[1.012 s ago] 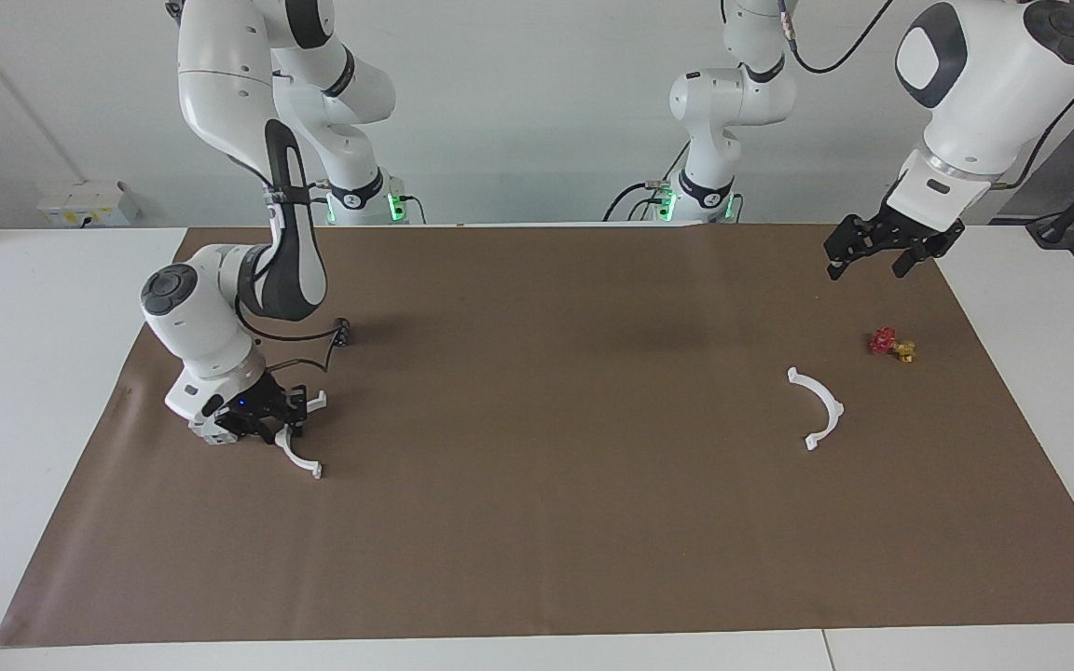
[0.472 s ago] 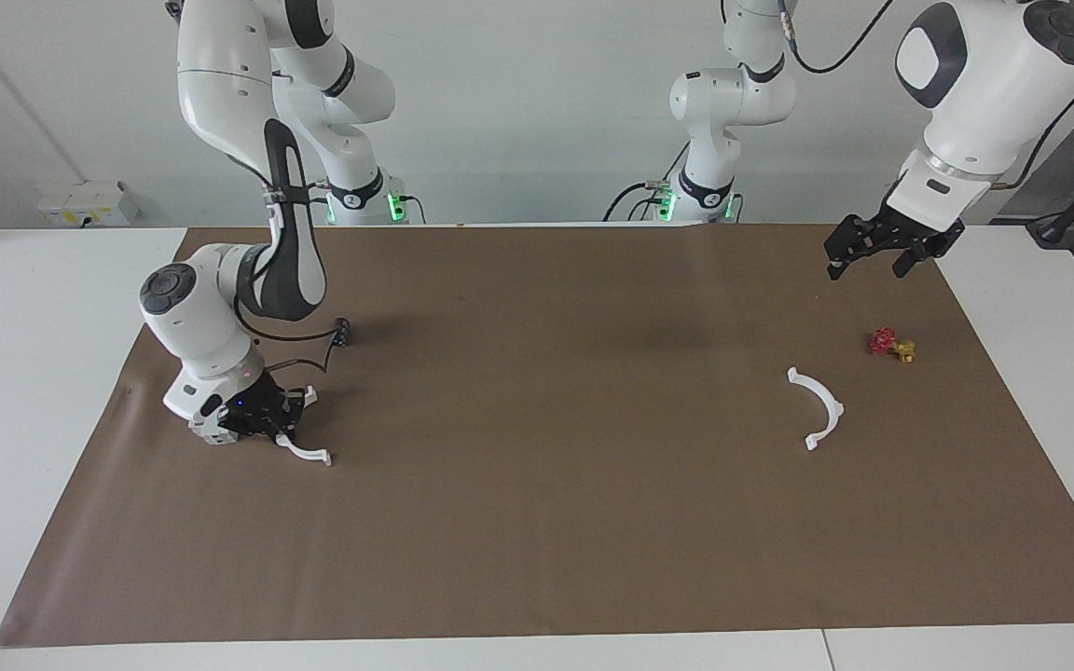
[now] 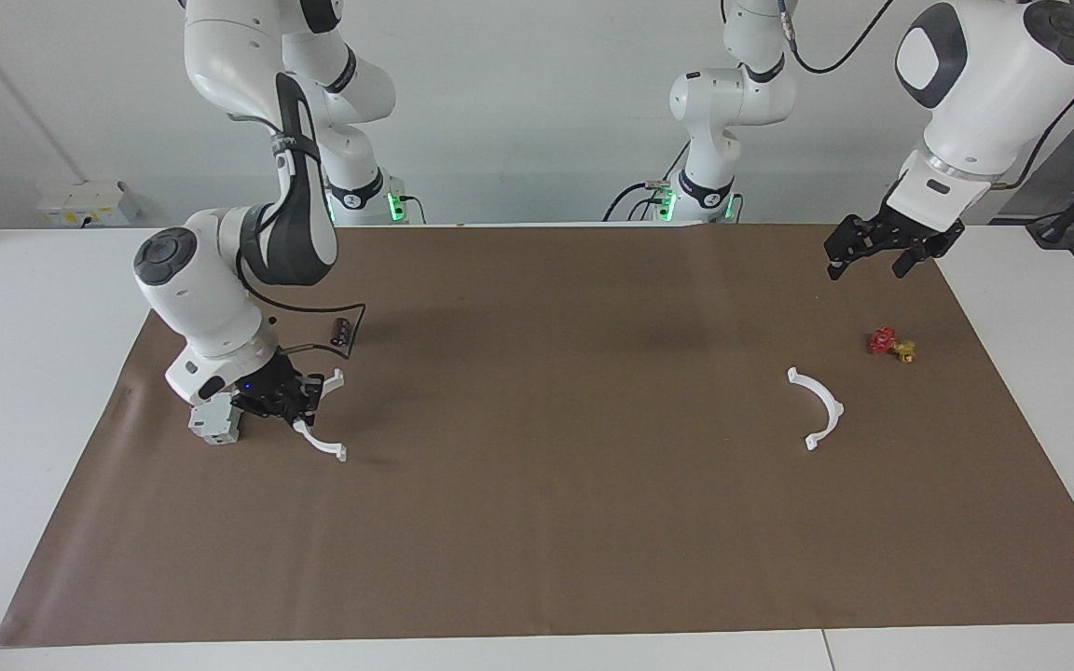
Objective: Assemble drain pipe with both arms
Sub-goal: 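Carry the half-ring with the right gripper toward the table center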
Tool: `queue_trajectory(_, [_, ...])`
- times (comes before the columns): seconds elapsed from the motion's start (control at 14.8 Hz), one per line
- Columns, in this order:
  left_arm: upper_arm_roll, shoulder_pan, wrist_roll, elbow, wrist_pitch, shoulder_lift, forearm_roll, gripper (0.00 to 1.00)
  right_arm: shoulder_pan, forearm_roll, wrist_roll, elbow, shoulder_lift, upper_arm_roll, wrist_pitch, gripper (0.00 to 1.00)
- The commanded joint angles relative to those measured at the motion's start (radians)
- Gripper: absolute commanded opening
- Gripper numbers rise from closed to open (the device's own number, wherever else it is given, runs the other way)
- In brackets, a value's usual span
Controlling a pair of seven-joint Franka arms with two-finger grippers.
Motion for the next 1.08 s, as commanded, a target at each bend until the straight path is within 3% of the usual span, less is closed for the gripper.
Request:
queue_trajectory(0.0, [-0.011,0.011,-0.010,-0.014,0.007,-0.008,0.018,1.00,0.063,-0.046,0.159,0.058,0.010,0.001,-0.058,0.00])
queue_trajectory(0.47, [-0.011,0.011,-0.010,-0.014,0.007,-0.008,0.018,1.00,0.273,-0.047,0.398,0.055,0.037,0.003,0.006,0.00])
queue_trajectory(1.01, [-0.012,0.011,-0.010,-0.014,0.008,-0.008,0.018,1.00,0.428,-0.049,0.599,0.062,0.175,0.003,0.180,0.00])
